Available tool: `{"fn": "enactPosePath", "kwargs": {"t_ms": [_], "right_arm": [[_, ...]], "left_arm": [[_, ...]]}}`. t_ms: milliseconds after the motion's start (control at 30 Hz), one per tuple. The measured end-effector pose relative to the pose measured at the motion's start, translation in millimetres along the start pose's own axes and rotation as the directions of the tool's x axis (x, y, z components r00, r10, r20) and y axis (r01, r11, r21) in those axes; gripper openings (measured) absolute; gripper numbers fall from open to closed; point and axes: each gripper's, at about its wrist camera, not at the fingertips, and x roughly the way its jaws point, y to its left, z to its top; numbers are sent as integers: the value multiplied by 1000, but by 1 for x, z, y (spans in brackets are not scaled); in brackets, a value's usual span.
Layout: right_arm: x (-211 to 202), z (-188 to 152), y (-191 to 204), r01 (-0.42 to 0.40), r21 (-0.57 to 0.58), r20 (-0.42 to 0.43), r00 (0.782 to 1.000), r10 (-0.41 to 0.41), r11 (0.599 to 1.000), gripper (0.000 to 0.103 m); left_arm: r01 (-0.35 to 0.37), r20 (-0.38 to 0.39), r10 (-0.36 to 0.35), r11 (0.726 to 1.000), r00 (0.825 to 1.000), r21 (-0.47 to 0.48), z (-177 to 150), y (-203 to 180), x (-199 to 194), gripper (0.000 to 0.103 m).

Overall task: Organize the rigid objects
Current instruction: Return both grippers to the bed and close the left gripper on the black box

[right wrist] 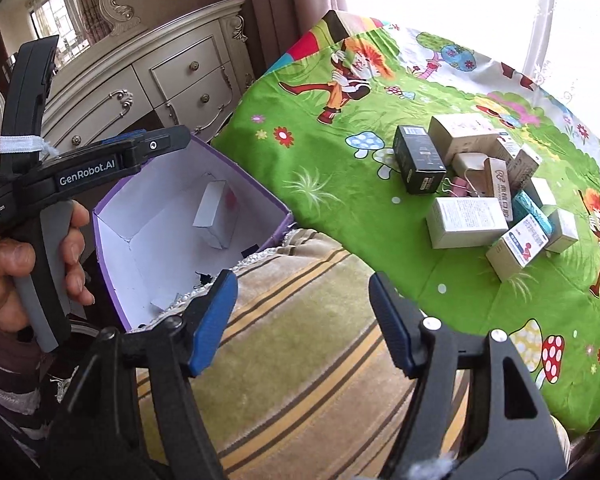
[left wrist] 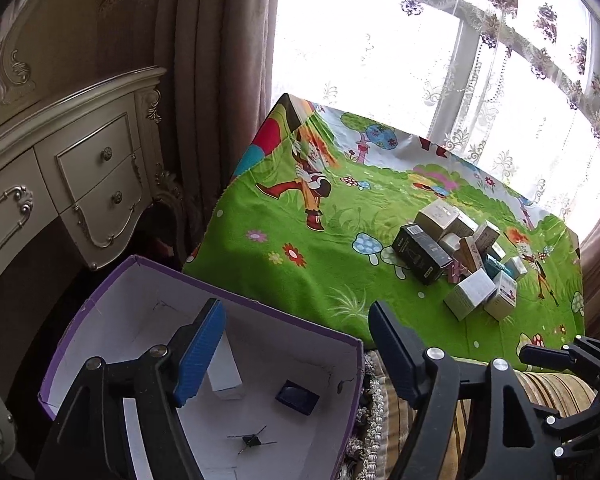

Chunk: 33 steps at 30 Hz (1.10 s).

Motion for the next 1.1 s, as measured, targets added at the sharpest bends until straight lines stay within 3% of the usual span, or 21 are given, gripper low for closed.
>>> {"fn": "enactPosePath", "kwargs": {"t_ms": [200,567,933,1100], "right_arm": [[-7,-10,-48,84,115,3,996,-85,990,71],[-9,-16,-122,172,317,-23,985,-174,933,72],[2,-7,-165,238,424,-53,970,-239,874,71],[13,2,-184,262,510,-74,962,-262,819,71]], "left_arm": [[106,-101,-104,994,989,15,2,-30,18,75],[203,-178,-199,979,964,7,9,-65,49,75],[212,-226,-213,977,950,-28,25,-95,78,75],[194,-238,-203,979,950,-62,35,-106,93,75]]}}
